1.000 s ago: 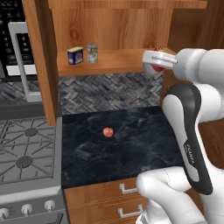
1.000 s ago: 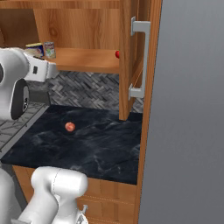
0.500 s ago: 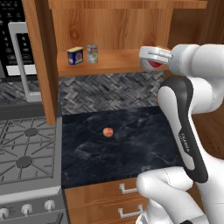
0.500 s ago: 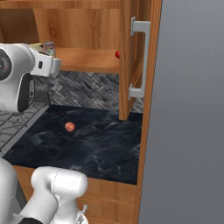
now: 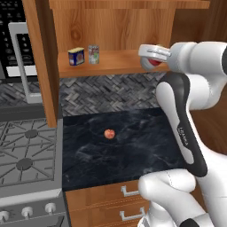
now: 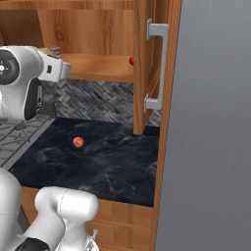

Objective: Pick the cans from the counter and place them in their designated side in the cabinet.

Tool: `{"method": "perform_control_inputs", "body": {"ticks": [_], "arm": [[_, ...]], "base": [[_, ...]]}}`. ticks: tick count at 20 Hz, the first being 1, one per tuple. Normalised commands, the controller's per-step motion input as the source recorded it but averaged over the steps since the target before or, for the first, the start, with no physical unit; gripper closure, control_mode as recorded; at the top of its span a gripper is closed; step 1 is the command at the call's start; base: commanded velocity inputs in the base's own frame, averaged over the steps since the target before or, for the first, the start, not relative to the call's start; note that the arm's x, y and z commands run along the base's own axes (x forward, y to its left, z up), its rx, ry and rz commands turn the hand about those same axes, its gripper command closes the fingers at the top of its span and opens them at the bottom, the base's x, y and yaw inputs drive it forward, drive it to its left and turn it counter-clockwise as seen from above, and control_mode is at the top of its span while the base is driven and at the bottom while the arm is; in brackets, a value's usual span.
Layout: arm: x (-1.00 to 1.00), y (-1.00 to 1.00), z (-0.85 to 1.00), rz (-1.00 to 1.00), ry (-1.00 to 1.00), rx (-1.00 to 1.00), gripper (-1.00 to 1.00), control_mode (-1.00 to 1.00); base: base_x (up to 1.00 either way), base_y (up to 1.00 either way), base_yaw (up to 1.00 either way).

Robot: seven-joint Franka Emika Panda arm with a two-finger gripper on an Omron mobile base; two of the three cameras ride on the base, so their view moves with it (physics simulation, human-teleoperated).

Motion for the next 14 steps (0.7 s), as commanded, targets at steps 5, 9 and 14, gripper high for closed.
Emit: {"method": "perform_control_inputs", "body": {"ticks": [5,9,14], "arm": [[0.22,0.02,0.00,0.00,0.00,-0.02,1.00,-1.00],[0.24,0.04,0.00,0.00,0.00,-0.02,1.00,-1.00],[0.24,0.06,-0.03,0.00,0.00,-0.02,1.00,-1.00]], "base": [[0.00,0.00,0.00],[0.00,0.00,0.00],[0.00,0.00,0.00]]}}
